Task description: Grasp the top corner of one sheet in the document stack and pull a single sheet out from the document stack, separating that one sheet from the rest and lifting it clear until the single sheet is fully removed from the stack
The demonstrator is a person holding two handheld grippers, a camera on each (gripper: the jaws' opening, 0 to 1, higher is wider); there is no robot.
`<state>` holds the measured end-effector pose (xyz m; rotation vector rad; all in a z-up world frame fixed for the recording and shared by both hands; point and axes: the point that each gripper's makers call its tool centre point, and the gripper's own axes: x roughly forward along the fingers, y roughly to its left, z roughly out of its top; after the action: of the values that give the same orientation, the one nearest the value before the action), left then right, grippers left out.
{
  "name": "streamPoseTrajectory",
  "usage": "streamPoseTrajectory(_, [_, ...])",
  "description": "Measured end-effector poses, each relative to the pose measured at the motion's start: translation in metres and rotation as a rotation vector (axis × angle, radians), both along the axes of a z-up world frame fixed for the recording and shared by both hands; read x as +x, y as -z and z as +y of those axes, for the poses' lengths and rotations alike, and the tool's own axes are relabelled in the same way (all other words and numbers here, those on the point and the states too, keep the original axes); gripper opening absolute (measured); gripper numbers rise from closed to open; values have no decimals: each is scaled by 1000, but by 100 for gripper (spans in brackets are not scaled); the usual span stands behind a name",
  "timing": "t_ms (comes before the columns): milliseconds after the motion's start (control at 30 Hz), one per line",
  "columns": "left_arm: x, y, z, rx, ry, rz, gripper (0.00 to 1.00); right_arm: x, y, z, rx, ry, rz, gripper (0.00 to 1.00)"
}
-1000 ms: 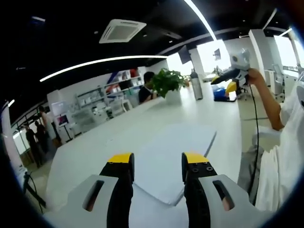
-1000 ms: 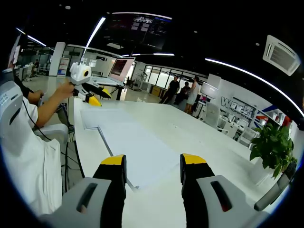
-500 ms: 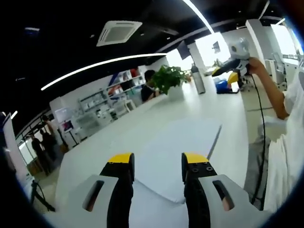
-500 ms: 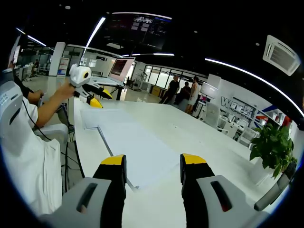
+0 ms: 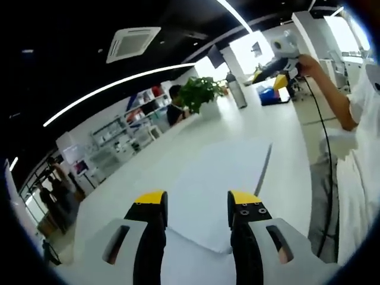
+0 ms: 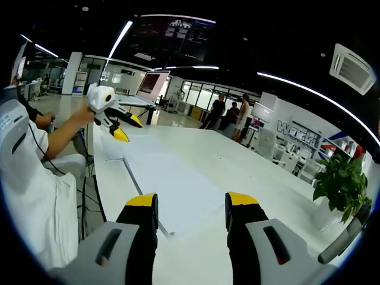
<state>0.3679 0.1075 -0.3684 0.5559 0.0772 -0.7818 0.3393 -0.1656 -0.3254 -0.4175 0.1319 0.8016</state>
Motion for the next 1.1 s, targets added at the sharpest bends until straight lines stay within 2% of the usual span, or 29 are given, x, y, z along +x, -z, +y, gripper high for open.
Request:
streamPoseTrajectory(300, [0, 14, -17, 82, 59, -7, 39, -1, -1, -2, 5, 1, -3, 45])
streamPoseTrajectory(700, [7, 28, -33, 147, 105, 8, 36, -1, -1, -2, 5, 3, -3, 45])
streamPoseTrajectory(900, [5, 40, -42, 219, 152, 31, 35, -1, -1, -1, 3, 2, -3, 45])
streamPoseTrajectory(1000, [3, 47, -47, 235, 175, 65, 35, -2, -2, -1, 5, 2, -4, 45])
streamPoseTrajectory(1100, [4, 59, -48, 296, 186, 79, 35, -2, -2, -2, 6, 2, -6, 45])
